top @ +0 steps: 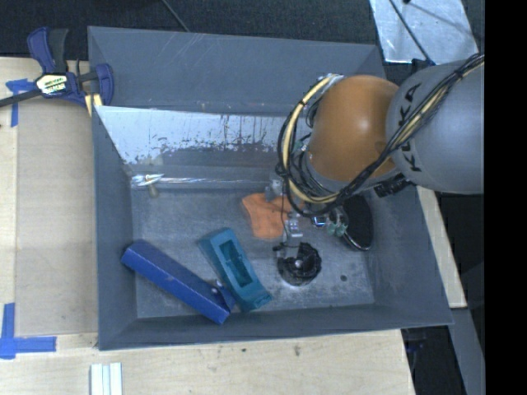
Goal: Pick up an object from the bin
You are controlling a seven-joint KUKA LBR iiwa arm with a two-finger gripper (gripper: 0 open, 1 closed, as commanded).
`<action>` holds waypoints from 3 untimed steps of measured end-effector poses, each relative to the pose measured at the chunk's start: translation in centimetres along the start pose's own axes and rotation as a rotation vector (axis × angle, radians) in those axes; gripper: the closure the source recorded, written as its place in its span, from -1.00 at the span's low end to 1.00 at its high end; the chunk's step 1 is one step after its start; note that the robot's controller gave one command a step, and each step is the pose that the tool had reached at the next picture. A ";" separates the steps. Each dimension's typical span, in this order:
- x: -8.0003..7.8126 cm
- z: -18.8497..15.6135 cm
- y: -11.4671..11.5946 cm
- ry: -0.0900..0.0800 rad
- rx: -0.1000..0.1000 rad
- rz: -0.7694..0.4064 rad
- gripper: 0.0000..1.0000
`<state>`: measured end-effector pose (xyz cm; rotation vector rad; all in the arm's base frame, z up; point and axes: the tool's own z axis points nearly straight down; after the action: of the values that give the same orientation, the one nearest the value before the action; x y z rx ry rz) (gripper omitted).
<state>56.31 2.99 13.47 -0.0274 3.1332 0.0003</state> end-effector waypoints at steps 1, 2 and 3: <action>-1.1 1.9 -1.5 0.005 -0.001 -0.027 -1.00; -5.8 6.4 -1.0 0.001 -0.001 0.103 1.00; -5.8 6.4 -1.0 0.001 -0.001 0.104 1.00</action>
Offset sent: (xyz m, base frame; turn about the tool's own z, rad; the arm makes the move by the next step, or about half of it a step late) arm 0.0565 -0.0085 -0.0647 0.1026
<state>62.13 2.11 7.16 0.1349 3.1319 0.0022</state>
